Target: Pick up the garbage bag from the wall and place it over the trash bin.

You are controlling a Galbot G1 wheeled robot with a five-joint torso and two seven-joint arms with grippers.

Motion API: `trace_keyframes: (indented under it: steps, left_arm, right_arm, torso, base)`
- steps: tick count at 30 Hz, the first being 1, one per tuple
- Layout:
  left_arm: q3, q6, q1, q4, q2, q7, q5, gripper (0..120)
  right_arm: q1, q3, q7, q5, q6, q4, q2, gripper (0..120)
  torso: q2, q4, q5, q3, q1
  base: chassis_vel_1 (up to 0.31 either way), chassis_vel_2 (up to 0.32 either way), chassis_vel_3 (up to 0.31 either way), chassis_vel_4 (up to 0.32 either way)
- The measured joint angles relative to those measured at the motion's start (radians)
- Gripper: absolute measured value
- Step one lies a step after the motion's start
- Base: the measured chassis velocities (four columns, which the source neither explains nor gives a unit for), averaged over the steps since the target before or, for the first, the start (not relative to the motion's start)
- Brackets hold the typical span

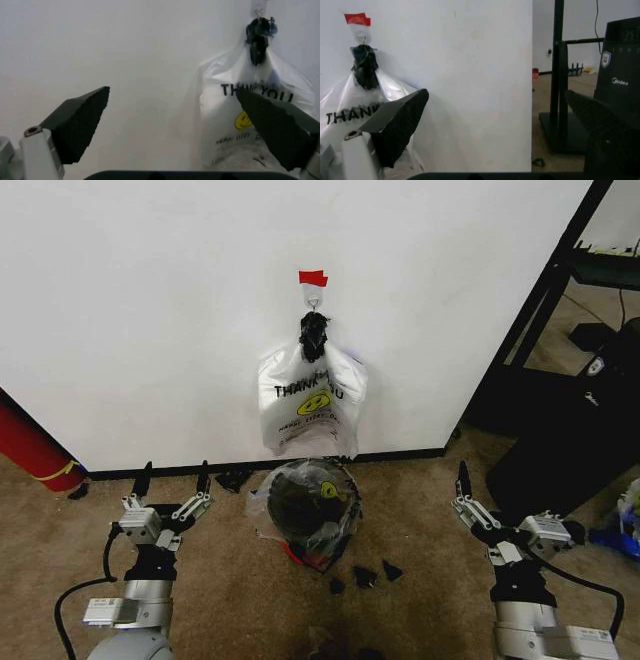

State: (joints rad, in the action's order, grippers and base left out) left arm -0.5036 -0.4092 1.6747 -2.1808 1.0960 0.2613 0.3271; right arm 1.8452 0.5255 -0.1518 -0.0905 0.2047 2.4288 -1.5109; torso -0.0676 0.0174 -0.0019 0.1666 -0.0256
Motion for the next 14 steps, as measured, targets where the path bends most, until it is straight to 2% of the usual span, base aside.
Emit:
trace_keyframes:
  steps: [5,14]
  left_arm:
    - [0.045,0.018,-0.031,0.008,-0.005,0.002,-0.031,100]
    - [0.059,0.027,-0.055,0.008,-0.026,0.008,-0.035,100]
  right_arm:
    - [-0.001,-0.006,0.001,0.016,0.002,-0.003,-0.012,100]
    - [-0.005,-0.035,0.016,0.059,0.009,-0.026,-0.035,100]
  torso:
    - [0.000,0.0001,0.0000,0.000,0.000]
    - [0.000,0.0000,0.0000,0.000,0.000]
  base:
    - [0.000,0.000,0.000,0.000]
    - [0.000,0.000,0.000,0.000]
